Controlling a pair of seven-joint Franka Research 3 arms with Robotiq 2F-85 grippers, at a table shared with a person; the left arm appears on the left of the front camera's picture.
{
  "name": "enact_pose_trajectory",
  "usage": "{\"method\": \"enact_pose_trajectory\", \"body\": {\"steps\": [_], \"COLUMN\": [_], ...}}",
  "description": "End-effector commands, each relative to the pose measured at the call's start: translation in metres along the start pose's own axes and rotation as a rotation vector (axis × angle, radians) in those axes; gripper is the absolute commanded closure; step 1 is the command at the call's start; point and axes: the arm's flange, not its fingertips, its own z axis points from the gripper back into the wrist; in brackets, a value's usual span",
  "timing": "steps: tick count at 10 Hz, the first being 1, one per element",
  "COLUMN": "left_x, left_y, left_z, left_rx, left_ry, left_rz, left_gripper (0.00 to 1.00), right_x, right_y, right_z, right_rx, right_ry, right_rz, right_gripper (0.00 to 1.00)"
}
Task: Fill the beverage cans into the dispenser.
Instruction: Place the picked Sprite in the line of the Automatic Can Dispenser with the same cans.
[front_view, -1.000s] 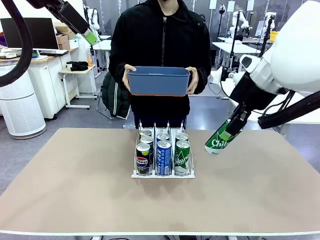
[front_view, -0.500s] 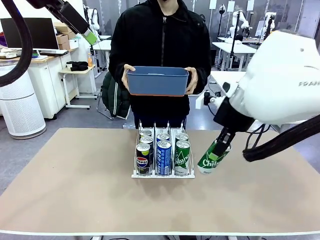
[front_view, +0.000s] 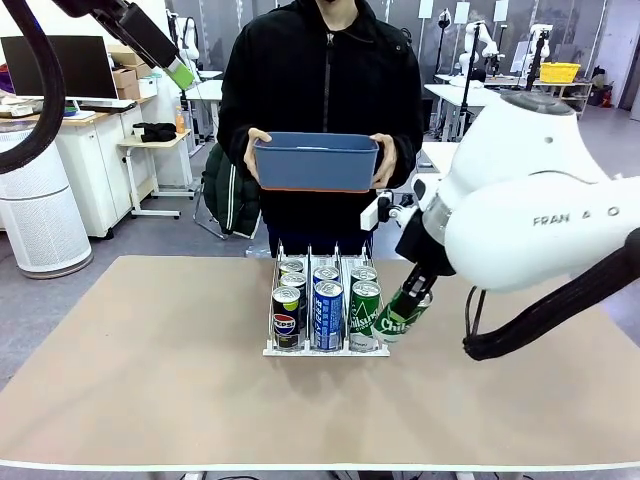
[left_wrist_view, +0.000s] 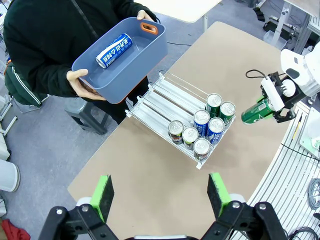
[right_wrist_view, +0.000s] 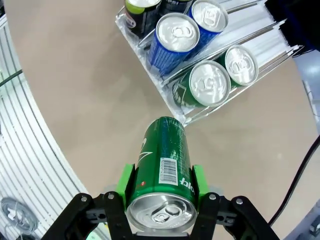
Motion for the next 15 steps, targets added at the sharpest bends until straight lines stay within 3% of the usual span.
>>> {"method": "enact_pose_trajectory", "body": {"steps": [1, 7, 15], "left_x": [-0.001, -0.001, -0.001], "left_y": [0.0, 0.0, 0.0], "left_z": [0.0, 0.0, 0.0], "left_rx": [-0.001, -0.001, -0.001], "left_ry": [-0.002, -0.002, -0.002], "left_rz": [0.006, 0.006, 0.006], "left_gripper": [0.0, 0.0, 0.0], "right_x": [0.012, 0.004, 0.03], "right_y": [0.003, -0.002, -0.022], "right_z": [-0.015, -0.014, -0.04], "right_rx": [-0.029, 0.005, -0.059], "right_ry": [-0.029, -0.008, -0.072], "right_rz": [-0.024, -0.006, -0.095], "right_gripper": [0.42, 0.42, 0.42]}}
